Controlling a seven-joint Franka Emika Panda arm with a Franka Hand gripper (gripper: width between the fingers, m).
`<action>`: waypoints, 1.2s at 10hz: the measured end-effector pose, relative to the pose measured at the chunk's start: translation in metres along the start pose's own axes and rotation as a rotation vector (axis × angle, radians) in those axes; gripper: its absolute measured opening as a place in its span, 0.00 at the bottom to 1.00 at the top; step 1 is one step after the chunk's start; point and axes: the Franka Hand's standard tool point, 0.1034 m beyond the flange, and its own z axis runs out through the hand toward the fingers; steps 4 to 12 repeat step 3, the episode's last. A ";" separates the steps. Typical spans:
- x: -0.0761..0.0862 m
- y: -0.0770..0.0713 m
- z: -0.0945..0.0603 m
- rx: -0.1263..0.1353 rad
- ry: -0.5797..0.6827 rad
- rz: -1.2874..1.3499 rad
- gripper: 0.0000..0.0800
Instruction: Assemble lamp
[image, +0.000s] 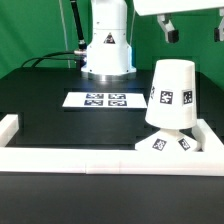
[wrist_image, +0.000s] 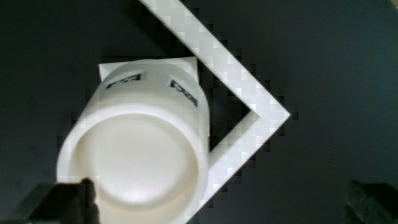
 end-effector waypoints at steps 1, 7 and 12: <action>0.000 0.000 0.000 0.000 0.000 0.000 0.87; 0.000 0.000 0.001 -0.001 -0.001 0.000 0.87; 0.000 0.000 0.001 -0.001 -0.001 0.000 0.87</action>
Offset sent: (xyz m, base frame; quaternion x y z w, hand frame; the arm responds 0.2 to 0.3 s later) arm 0.0000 0.0000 0.0000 0.0000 0.0000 0.0000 1.0000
